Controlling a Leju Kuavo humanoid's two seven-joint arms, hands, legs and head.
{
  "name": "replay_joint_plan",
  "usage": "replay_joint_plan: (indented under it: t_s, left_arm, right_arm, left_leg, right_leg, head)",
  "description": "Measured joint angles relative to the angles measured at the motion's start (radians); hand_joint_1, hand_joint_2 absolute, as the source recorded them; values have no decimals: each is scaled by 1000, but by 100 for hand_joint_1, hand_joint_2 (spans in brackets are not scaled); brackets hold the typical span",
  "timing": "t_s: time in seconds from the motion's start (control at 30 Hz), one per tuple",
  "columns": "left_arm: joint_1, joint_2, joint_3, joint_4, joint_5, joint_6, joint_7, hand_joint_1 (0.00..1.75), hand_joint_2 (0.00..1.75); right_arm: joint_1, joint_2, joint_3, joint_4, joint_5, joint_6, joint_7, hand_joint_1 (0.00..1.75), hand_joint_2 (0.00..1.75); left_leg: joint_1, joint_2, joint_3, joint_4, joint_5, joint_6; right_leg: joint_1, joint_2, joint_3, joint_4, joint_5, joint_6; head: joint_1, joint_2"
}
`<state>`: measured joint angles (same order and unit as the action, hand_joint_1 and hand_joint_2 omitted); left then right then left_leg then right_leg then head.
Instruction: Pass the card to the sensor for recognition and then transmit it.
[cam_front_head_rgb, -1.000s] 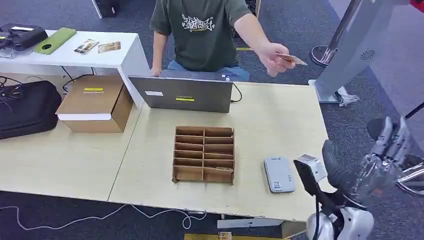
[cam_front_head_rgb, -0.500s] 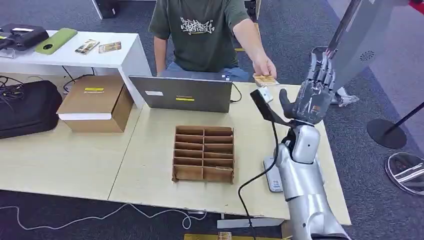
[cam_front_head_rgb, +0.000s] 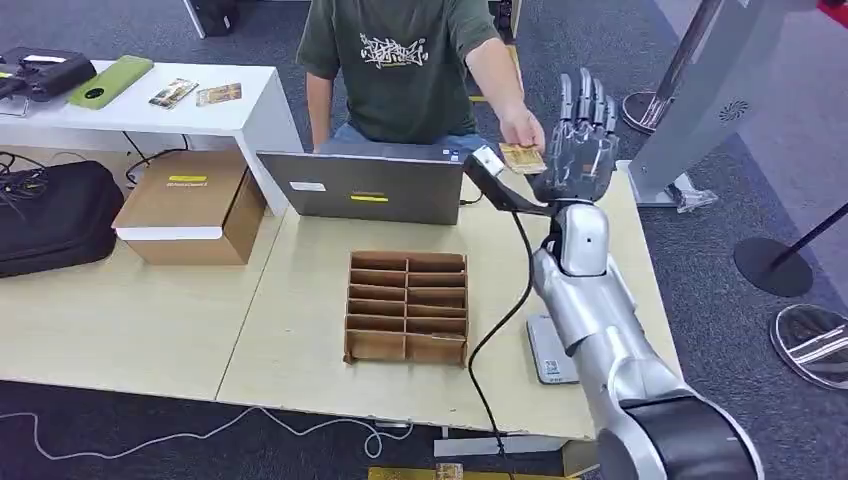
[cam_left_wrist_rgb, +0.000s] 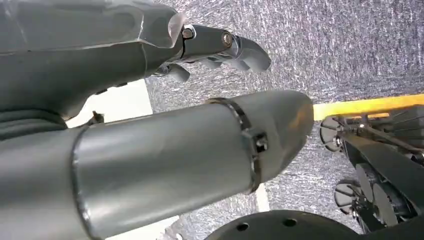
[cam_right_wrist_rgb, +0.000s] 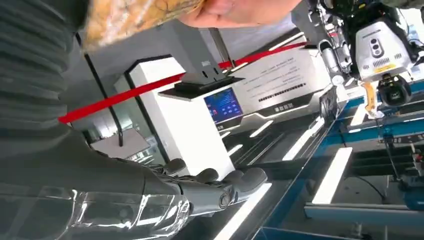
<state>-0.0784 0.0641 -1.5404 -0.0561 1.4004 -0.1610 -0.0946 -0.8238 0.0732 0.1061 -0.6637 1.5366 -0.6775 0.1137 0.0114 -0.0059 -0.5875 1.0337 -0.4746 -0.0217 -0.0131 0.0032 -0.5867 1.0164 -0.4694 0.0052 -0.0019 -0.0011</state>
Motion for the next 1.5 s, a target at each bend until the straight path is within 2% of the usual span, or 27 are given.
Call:
replay_joint_plan:
  t_s: [0.33,0.43,0.53,0.73,1.0,1.07,1.13,1.17,1.5]
  left_arm:
    - [5,4,0,0,15,-10,-2,0,0]
    - [6,5,0,0,26,-14,-2,0,0]
    - [9,6,0,0,35,-18,-2,0,0]
    - [16,9,1,0,45,-20,-2,0,0]
    - [17,9,1,0,47,-20,-2,0,0]
    - [17,9,1,0,47,-20,-2,0,0]
    - [17,9,1,0,47,-20,-2,0,0]
    - [17,9,1,0,47,-20,-2,0,0]
    - [17,9,2,0,66,-26,0,0,0]
  right_arm:
    - [-8,0,14,38,15,1,-22,0,175]
    - [-6,0,21,45,3,32,-33,0,175]
    - [37,-8,25,-23,-45,85,-45,0,175]
    - [142,-37,37,-179,-92,117,-53,0,175]
    - [175,-50,38,-230,-126,143,-50,2,175]
    - [176,-52,38,-234,-126,147,-50,58,175]
    - [177,-52,38,-234,-133,162,-51,54,175]
    - [177,-53,38,-234,-137,167,-51,3,175]
    - [178,-59,36,-235,-150,200,-48,0,175]
  left_leg:
    - [0,0,0,0,0,0]
    - [0,0,0,0,0,0]
    - [0,-1,0,0,0,0]
    - [0,-1,0,0,-1,0]
    - [0,-1,0,0,0,0]
    - [0,-1,0,0,0,0]
    - [0,-1,0,0,0,0]
    - [0,-1,0,0,0,0]
    - [0,-1,0,0,0,0]
  right_leg:
    - [0,0,0,0,0,0]
    - [0,0,0,0,0,0]
    - [0,-1,0,0,0,0]
    - [0,-1,0,-1,0,0]
    - [0,-1,0,-1,0,0]
    - [0,-1,0,0,0,0]
    - [0,-1,0,0,0,0]
    - [0,-1,0,0,0,0]
    - [0,-1,0,-1,0,0]
  head:
    - [0,0]
    - [0,0]
    - [0,0]
    - [0,0]
    - [0,0]
    - [0,0]
    - [0,0]
    - [0,0]
    - [0,0]
